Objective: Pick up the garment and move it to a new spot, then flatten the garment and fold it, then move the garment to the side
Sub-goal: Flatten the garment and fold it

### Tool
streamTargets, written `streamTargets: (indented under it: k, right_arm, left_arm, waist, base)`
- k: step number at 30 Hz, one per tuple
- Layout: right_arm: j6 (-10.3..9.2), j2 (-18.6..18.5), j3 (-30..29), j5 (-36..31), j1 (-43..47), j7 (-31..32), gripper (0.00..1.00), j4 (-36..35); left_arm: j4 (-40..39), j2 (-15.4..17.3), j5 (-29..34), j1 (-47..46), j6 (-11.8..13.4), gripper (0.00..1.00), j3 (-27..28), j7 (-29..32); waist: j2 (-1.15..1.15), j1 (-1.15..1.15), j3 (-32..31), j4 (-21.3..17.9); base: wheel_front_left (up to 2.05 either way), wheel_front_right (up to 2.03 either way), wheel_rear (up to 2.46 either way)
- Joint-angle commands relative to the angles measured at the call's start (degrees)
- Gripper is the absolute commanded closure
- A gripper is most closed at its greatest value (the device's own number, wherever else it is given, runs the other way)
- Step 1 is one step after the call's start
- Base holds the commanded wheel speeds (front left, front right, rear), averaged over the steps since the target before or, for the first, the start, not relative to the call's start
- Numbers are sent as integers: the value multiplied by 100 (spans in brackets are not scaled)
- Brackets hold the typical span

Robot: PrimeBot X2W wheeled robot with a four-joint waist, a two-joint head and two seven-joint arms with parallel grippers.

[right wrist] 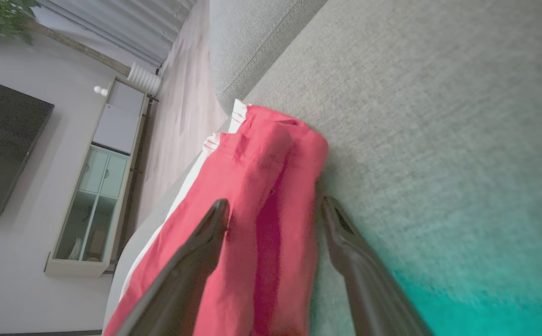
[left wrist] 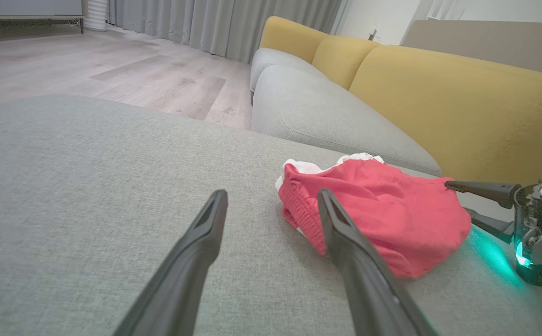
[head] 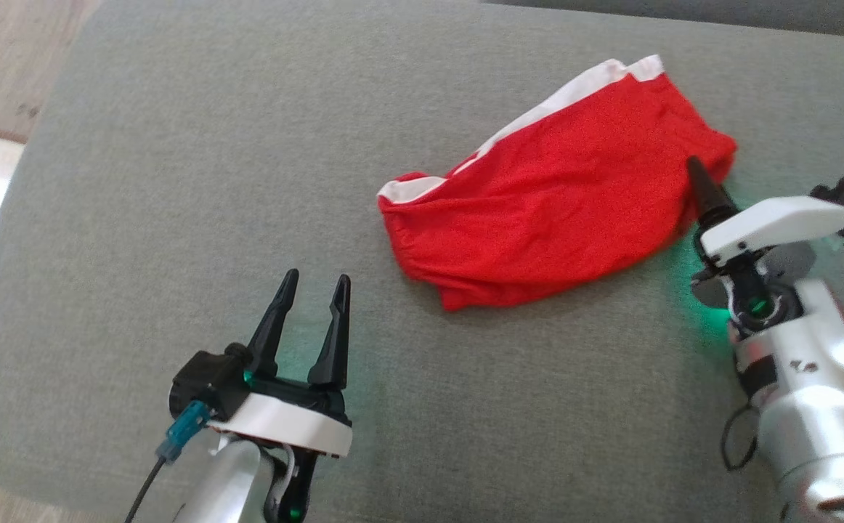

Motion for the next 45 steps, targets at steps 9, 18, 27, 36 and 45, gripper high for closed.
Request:
streamTargets:
  k: [9,18,27,36,45]
  right_arm:
    - [43,-73,159,-374,-770,329,0,972]
    - [43,-421,395,-803,-1526,772,0,1490]
    - [43,-710,466,-794,-1745,948,100,1461]
    - [43,-726,307,-244,-1257,678,100,752]
    - [43,-498,346,207,-47,168,100,-445]
  left_arm:
    - [-187,11,-110,-273,10,0,117,-36]
    - [-266,10,-373,-522,10,0,-99,-36]
    - [-221,10,-510,-563,10,0,-54,-36]
    - [-169,10,-478,-475,10,0,22,-36]
    - [-110,9,-307,-306,10,0,147,-36]
  waist:
    - [0,0,287,286]
    - [0,0,633,506]
    - [0,0,630,591]
    - [0,0,341,238]
    - [0,0,-82,-412]
  base:
    - [0,0,0]
    - [0,0,0]
    - [0,0,0]
    - [0,0,0]
    - [0,0,0]
